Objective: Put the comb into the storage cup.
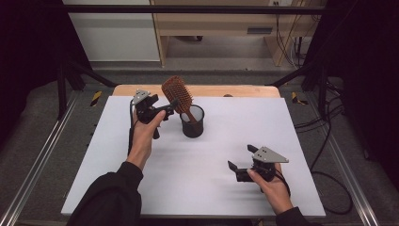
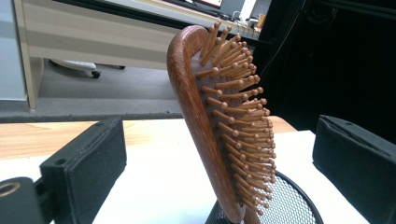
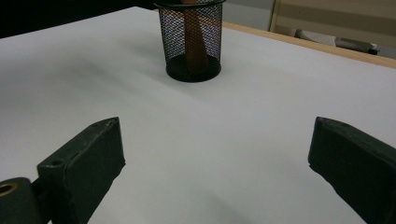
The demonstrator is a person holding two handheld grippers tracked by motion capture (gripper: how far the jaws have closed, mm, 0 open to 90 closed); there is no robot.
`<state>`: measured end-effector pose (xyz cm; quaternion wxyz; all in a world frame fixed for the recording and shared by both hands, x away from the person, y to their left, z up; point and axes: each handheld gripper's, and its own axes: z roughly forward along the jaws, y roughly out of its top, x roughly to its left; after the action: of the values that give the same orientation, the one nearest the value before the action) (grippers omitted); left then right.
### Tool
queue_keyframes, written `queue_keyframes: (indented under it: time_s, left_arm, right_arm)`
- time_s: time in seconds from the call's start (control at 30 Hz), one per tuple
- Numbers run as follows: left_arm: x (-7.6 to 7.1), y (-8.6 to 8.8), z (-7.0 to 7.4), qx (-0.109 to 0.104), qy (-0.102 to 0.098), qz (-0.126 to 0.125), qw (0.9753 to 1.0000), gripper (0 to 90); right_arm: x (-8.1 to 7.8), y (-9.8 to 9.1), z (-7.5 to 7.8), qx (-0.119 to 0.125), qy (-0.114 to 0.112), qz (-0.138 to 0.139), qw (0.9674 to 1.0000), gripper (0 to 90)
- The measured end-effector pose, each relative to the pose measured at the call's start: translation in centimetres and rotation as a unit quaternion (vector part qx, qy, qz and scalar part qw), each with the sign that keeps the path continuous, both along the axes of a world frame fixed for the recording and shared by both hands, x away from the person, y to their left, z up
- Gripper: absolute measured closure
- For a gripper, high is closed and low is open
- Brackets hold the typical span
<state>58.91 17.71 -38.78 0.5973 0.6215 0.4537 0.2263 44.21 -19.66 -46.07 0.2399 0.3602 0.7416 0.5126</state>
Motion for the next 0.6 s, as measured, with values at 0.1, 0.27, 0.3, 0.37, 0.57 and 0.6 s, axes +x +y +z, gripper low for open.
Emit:
queue_keyframes:
  time_s: [0.1,0.27,0.3,0.37,0.57,0.6]
  left_arm:
    - [-0.14,0.27,0.17,-0.003,-0.002,-0.001,1.0000,3.2]
    - [-0.31,0.60,0.33,-0.004,-0.005,-0.001,1.0000,3.2]
    - [-0.37,0.63,0.31,-0.004,-0.005,-0.001,1.0000,3.2]
    - [-0.57,0.67,0.15,-0.007,-0.007,-0.001,0.9999,3.2]
    - [-0.89,0.84,-0.05,-0.012,-0.005,0.004,0.9999,3.1]
    - [-0.95,0.88,0.09,-0.011,-0.008,0.002,0.9999,3.1]
  right_arm:
    - [0.06,0.03,-0.05,-0.004,0.001,0.000,1.0000,4.0]
    - [0.21,0.12,-0.11,-0.006,0.001,0.002,1.0000,4.0]
    - [0.19,0.12,-0.11,-0.006,0.000,0.001,1.0000,4.0]
    - [0.14,0.06,-0.08,-0.008,-0.001,0.003,1.0000,4.0]
    - [0.13,0.09,-0.02,-0.009,-0.003,0.004,1.0000,4.0]
    - [0.12,0.14,0.01,-0.009,-0.003,0.003,0.9999,4.0]
